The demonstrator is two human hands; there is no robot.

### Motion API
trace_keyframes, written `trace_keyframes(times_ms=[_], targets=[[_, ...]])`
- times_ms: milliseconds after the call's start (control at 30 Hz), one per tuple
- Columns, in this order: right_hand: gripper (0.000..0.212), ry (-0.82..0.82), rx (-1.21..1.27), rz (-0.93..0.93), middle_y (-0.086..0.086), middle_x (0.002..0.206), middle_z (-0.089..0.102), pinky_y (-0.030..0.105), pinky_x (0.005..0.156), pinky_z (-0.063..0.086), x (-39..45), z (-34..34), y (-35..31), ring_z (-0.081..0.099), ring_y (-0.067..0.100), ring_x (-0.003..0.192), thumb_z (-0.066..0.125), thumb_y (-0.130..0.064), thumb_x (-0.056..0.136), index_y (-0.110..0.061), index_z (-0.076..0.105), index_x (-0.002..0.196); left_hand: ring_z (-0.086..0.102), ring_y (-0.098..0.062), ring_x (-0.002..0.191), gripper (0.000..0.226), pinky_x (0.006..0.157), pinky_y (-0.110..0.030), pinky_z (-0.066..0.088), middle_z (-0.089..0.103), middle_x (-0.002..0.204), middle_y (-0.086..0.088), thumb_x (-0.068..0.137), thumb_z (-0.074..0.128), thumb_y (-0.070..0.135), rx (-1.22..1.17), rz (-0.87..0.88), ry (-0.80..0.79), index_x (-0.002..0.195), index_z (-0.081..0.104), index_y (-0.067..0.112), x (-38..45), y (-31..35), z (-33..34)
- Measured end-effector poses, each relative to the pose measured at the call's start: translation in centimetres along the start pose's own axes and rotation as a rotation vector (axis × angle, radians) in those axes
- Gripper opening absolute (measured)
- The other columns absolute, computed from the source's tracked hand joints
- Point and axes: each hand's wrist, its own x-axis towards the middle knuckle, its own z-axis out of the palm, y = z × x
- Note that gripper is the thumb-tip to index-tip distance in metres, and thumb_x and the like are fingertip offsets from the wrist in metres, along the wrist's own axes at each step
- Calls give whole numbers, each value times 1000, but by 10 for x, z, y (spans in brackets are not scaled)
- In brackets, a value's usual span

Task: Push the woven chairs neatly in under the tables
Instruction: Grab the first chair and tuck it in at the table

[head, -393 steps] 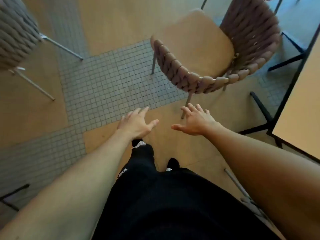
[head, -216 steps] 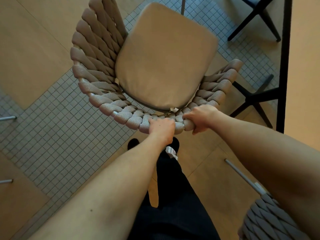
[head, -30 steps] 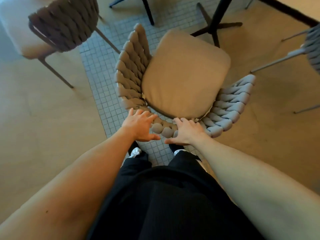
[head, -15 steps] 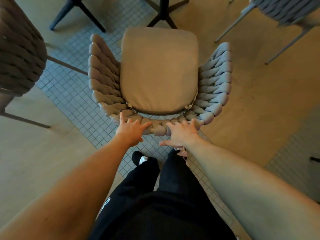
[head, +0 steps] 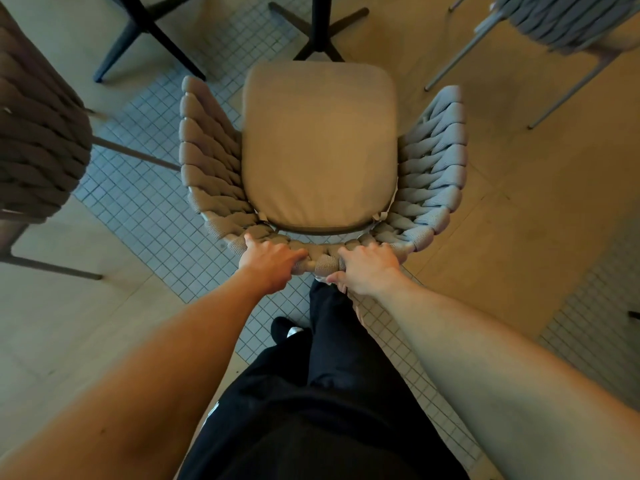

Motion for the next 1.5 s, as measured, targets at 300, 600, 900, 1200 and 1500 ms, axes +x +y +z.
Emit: trace_keyframes(times_ms=[300, 600, 900, 1200, 1500], targets=[[65, -17, 39, 25, 9, 132, 62, 56, 105, 36, 40, -41, 13, 50, 36, 131, 47, -76, 91, -25, 51, 132, 56, -31, 122, 60, 110, -70, 25, 55, 136, -2, 99, 56, 34, 7, 3, 10, 151, 28, 41, 38, -30, -42], [66, -3, 88, 41, 12, 134, 62, 59, 112, 31, 70, -75, 28, 47, 38, 135, 47, -75, 92, -25, 52, 134, 57, -29, 122, 61, 110, -68, 25, 57, 135, 0, 98, 58, 36, -6, -8, 28, 151, 27, 44, 69, -49, -75], [65, 9, 103, 33, 11, 131, 63, 58, 112, 29, 90, -103, 37, 47, 37, 134, 48, -75, 91, -25, 54, 131, 60, -28, 119, 64, 109, -68, 25, 59, 133, 2, 97, 59, 40, -19, -18, 82, 151, 25, 47, 93, -66, -91], [61, -1, 110, 27, 9, 128, 64, 59, 111, 30, 109, -119, 45, 50, 37, 131, 48, -76, 90, -27, 55, 126, 56, -28, 125, 64, 112, -73, 14, 59, 134, 1, 98, 59, 40, -52, -41, 102, 152, 25, 48, 107, -74, -106], [66, 16, 108, 32, 12, 131, 63, 59, 113, 31, 108, -115, 47, 48, 37, 134, 49, -77, 90, -25, 53, 130, 51, -27, 131, 66, 112, -75, 9, 58, 136, 4, 96, 61, 38, -85, -30, 134, 152, 26, 44, 109, -71, -100]])
